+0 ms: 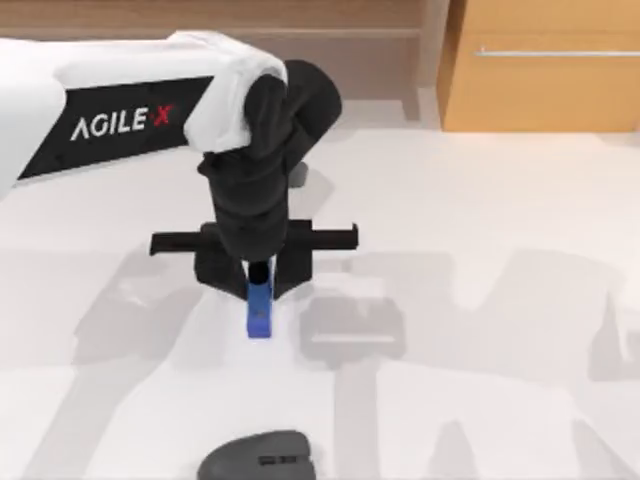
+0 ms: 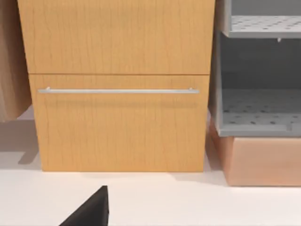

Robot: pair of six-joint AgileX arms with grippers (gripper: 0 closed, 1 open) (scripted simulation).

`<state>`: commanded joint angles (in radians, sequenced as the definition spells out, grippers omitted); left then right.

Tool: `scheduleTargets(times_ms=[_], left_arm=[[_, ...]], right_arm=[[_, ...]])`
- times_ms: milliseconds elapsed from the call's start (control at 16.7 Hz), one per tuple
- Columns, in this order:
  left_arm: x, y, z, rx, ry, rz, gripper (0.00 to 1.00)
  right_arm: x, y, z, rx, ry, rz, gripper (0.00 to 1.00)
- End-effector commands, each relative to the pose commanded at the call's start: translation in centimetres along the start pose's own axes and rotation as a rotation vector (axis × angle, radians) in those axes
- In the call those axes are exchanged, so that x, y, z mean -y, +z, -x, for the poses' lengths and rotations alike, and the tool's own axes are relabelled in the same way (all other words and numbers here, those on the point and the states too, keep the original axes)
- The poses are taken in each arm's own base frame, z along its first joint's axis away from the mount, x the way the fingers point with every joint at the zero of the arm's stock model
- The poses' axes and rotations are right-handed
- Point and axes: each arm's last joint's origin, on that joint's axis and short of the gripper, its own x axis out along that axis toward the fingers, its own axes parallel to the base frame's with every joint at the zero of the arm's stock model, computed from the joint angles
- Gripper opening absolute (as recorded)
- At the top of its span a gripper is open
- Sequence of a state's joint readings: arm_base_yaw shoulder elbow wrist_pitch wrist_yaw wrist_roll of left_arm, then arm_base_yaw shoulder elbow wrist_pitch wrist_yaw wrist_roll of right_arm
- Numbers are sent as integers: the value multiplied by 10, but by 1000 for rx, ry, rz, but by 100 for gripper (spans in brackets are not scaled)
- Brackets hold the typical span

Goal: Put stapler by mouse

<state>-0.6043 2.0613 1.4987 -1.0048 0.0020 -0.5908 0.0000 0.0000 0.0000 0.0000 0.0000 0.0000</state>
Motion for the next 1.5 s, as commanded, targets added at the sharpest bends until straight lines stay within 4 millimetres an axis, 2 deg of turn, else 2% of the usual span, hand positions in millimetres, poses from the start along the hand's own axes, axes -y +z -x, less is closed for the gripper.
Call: scheduleTargets(times_ms=[660,1080,1380,1500], left_arm=[[3,-8,-7,-75,-36,8,0],[2,-3,-4,2,-48,-20,0],[-2,-1,-22,0,-8,-26,0],[-2,-1,-22,0,-8,-26,0]], right_arm=[[0,0,0,0,0,0,100],[0,0,0,0,0,0,100],[0,0,0,0,0,0,100],[0,0,0,0,0,0,100]])
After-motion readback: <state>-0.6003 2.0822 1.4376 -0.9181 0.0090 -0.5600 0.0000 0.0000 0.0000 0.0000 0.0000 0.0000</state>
